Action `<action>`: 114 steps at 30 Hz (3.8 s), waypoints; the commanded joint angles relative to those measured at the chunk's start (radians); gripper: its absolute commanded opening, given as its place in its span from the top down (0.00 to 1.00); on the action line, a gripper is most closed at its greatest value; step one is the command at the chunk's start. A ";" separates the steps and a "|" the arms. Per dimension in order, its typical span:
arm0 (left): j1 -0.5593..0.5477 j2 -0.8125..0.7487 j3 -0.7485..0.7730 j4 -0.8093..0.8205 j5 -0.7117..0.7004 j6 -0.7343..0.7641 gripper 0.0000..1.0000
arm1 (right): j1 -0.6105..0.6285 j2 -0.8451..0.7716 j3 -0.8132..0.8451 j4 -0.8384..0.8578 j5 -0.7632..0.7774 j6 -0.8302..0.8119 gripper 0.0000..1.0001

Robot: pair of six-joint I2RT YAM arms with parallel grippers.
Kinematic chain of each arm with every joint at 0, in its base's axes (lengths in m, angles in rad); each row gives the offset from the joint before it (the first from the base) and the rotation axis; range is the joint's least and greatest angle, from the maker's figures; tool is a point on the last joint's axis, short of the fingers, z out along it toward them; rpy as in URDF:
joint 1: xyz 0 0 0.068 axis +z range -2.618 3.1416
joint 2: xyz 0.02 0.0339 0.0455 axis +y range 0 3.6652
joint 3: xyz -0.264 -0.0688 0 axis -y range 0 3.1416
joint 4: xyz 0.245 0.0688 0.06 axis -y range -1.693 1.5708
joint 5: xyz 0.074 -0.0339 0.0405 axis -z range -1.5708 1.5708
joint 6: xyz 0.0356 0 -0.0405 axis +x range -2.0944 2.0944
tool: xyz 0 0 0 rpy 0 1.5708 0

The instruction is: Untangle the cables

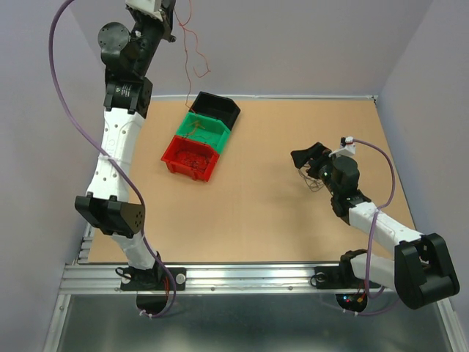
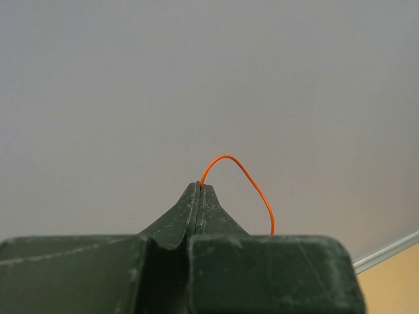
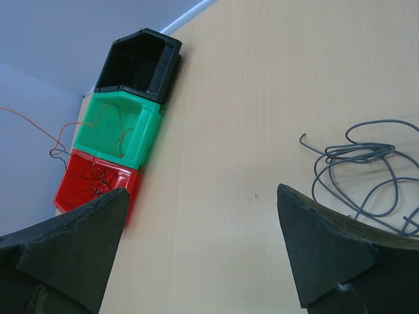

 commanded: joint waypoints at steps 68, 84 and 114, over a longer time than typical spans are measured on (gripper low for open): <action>-0.143 0.365 -0.424 -0.417 -0.314 0.765 1.00 | 0.002 0.035 -0.005 0.078 -0.079 0.005 0.00; -0.085 0.564 -0.264 -0.548 -0.359 0.652 1.00 | 0.002 0.045 -0.005 0.079 -0.094 0.013 0.00; -0.101 0.107 -0.385 -0.587 -0.086 0.548 0.07 | 0.002 0.055 0.066 -0.159 0.194 0.080 0.00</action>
